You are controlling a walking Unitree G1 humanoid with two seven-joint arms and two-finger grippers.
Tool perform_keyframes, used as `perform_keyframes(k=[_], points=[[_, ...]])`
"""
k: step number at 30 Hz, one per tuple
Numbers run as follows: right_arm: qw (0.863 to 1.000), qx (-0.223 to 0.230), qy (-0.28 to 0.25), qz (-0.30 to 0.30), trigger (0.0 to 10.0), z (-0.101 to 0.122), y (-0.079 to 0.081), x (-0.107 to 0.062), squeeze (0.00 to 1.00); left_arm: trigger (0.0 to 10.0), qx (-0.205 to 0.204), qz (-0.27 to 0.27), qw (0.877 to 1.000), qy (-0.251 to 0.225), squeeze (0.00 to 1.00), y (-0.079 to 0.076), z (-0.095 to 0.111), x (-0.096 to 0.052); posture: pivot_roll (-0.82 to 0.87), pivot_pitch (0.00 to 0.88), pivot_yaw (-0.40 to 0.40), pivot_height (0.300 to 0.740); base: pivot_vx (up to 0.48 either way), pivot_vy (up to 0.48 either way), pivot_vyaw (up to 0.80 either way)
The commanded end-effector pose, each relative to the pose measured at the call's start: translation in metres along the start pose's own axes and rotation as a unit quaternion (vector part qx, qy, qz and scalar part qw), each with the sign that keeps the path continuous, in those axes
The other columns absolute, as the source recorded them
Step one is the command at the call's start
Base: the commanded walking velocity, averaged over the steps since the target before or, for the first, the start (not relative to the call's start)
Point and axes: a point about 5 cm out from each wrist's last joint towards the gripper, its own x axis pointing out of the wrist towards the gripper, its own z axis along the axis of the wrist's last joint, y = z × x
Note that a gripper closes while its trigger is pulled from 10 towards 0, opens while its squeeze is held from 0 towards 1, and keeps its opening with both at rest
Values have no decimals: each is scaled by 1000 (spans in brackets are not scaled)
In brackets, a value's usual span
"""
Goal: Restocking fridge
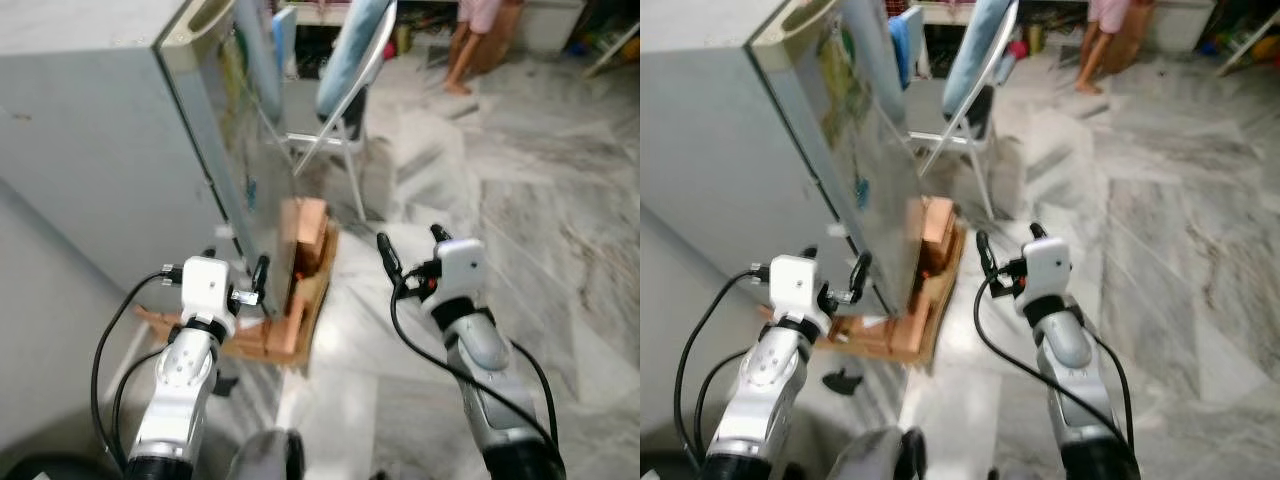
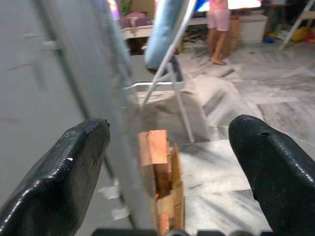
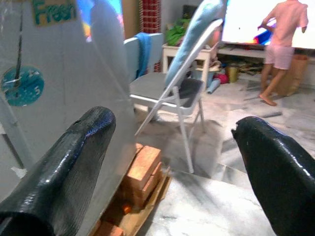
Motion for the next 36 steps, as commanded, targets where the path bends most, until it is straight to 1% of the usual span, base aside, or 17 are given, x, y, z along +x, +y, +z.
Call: perform_keyframes(k=[1,3,4,7,8,10,12,14,20,23,29,31,36], points=[[1000,-3,5,-2,10000,-2,-3,-3,0,10000,2,5,1000,-1,0,1,0,-1,37,105,35,740,0,0,0],[1000,-4,5,-1,10000,-2,-3,-3,0,10000,2,5,1000,-1,0,1,0,-1,37,105,35,740,0,0,0],[1000,-7,6,0,10000,-2,-4,-5,0,10000,-12,15,1000,0,0,4,-1,2,34,104,32,740,0,0,0],[1000,-8,7,-1,10000,-1,-5,-9,0,10000,-28,41,999,0,0,13,-2,8,25,106,25,740,0,0,0],[1000,-5,8,2,10000,0,-5,-12,0,10000,-32,59,998,2,0,19,-2,13,19,107,23,740,0,0,0],[1000,-3,6,10,10000,2,-3,-17,0,10000,-35,76,997,3,0,27,-2,19,7,106,24,740,0,0,0],[1000,-5,3,16,10000,3,-2,-19,0,10000,-42,80,996,3,0,30,-2,22,5,105,24,740,0,0,0],[1000,-13,4,19,10000,3,-2,-22,0,10000,-37,84,996,-4,0,34,2,25,-6,103,27,740,0,0,0],[1000,-17,7,8,10000,1,-5,-24,0,10000,-38,62,997,-14,0,30,7,28,-5,99,35,740,279,0,0],[1000,-16,6,6,10000,3,-5,-23,0,10000,-37,60,997,-15,0,27,3,25,-2,98,33,740,292,0,0],[1000,-15,7,7,10000,4,-5,-23,0,10000,-42,61,997,-12,0,26,-1,23,3,101,30,740,299,0,0],[1000,-16,7,8,10000,4,-5,-23,0,10000,-42,55,998,-6,0,23,-5,17,3,104,33,740,294,0,0],[1000,-16,7,5,10000,4,-5,-24,0,10000,-42,52,998,-1,0,21,-8,12,2,109,36,740,295,0,0]])
